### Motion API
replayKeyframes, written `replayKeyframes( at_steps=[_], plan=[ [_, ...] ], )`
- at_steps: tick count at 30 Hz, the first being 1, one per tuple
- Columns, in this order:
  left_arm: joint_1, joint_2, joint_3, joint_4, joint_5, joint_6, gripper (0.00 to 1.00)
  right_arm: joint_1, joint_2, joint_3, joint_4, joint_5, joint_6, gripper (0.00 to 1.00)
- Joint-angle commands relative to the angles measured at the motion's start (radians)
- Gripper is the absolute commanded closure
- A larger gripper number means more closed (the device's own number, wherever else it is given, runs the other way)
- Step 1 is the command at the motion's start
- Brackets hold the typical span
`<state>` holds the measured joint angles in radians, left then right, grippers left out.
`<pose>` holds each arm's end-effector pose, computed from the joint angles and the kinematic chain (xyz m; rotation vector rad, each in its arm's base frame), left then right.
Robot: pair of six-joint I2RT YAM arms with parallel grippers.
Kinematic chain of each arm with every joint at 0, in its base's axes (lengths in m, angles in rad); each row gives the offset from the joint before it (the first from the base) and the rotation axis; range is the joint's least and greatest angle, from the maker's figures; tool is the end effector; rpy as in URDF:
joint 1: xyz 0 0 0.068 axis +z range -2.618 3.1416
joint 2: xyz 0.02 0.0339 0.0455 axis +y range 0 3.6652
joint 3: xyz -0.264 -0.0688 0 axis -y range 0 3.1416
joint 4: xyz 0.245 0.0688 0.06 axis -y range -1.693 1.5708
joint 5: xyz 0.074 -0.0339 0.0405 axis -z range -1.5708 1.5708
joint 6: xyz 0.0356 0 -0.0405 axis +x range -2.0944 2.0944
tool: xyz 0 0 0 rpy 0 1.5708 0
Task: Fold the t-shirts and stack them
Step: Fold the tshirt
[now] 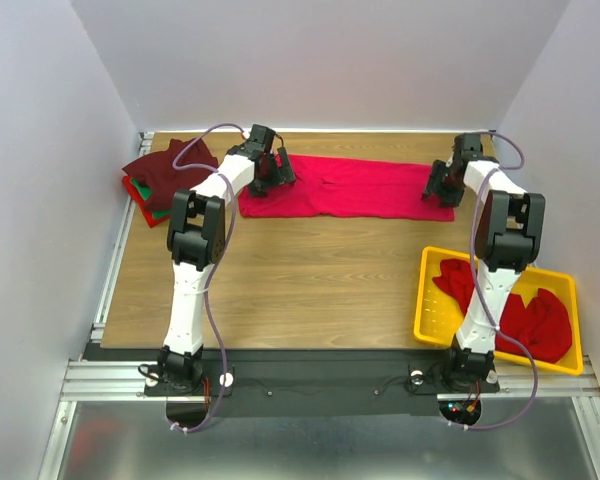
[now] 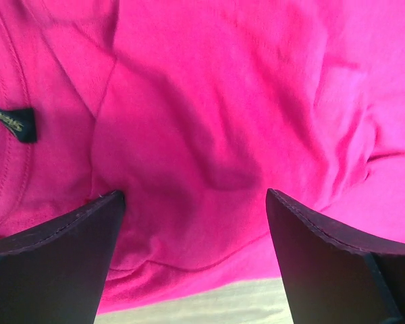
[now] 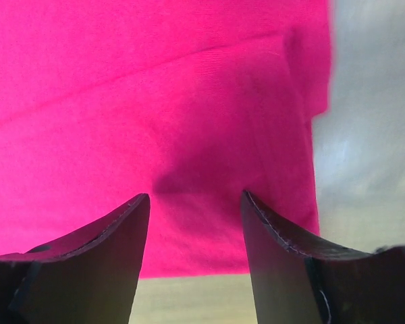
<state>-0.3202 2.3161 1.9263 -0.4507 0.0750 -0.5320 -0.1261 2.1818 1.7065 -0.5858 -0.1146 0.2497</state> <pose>0.4942 -0.1667 0.1883 -0.2254 2.4548 -0.4737 0.4669 -0.0551 0.1755 0.4533 2.5944 0.1931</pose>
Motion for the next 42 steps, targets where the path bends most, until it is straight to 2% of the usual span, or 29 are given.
replayKeyframes(
  at_steps=[1, 8, 13, 20, 27, 32, 38, 42],
  plan=[
    [0.02, 0.084, 0.071, -0.032, -0.032, -0.003, 0.01, 0.037, -0.077, -0.158, -0.051, -0.005, -0.001, 0.38],
    [0.064, 0.138, 0.154, -0.082, -0.067, 0.024, 0.01, 0.117, -0.226, -0.373, -0.063, -0.005, 0.02, 0.38],
    [0.078, 0.169, 0.216, -0.089, -0.141, 0.05, 0.01, 0.189, -0.267, -0.421, -0.095, -0.036, 0.033, 0.38],
    [0.101, 0.232, 0.375, -0.112, -0.219, 0.036, 0.01, 0.332, -0.266, -0.367, -0.172, -0.045, 0.034, 0.38],
    [0.102, 0.154, 0.389, -0.045, -0.201, 0.046, 0.01, 0.345, -0.339, -0.185, -0.279, 0.007, 0.036, 0.38],
    [0.092, 0.039, 0.303, -0.048, -0.189, 0.035, 0.01, 0.342, -0.323, -0.067, -0.309, 0.159, 0.033, 0.34],
    [0.076, -0.07, 0.083, -0.043, -0.13, 0.003, 0.01, 0.315, -0.179, 0.064, -0.292, 0.256, 0.028, 0.34],
    [0.058, -0.103, -0.036, 0.006, -0.086, -0.008, 0.01, 0.273, -0.131, 0.068, -0.203, 0.268, 0.028, 0.34]
  ],
)
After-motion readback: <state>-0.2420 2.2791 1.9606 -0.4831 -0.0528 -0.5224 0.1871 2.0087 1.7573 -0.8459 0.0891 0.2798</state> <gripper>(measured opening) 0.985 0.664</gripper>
